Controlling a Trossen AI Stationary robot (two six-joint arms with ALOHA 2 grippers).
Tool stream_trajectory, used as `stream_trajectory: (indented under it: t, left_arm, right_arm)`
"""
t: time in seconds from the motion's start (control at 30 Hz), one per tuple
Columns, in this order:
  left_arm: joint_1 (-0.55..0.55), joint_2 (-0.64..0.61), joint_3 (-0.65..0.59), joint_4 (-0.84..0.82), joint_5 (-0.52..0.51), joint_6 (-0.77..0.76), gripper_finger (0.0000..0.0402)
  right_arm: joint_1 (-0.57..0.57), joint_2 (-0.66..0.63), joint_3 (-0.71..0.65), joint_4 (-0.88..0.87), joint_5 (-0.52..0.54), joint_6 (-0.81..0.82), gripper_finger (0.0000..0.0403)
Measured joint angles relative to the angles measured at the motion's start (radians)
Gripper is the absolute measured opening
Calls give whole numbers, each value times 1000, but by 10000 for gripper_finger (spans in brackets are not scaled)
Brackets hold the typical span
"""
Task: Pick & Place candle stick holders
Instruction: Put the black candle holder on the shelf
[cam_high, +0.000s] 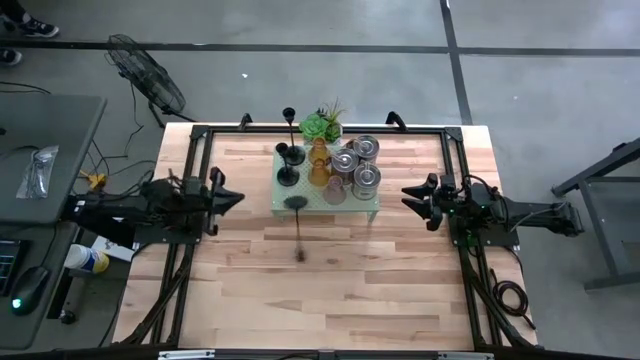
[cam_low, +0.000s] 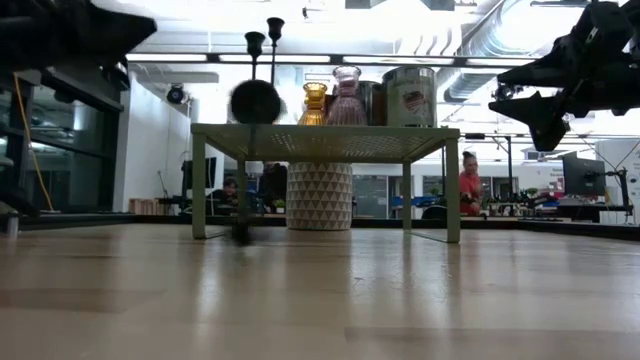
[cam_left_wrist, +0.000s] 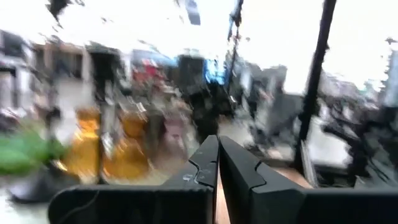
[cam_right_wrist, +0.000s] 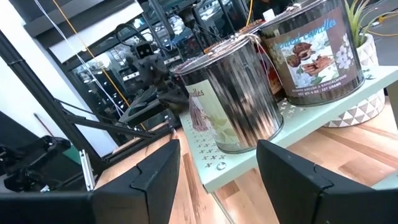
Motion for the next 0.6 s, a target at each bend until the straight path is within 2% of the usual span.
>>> stream_trajectory:
  t: [0.13,0.33,0.47,0.6]
  left_arm:
    - [0,2,-2,16,-48,22,12]
    - [0,1,0,58,-44,20,12]
    - [0,-1,1,30,12,-20,12]
    - [0,1,1,-105,107,-70,12]
  right_arm:
    - [0,3,0,-1,-3,0,206]
    - [0,3,0,-1,-3,0,206]
    - [0,3,0,0,-3,0,206]
    - [0,3,0,0,-3,0,206]
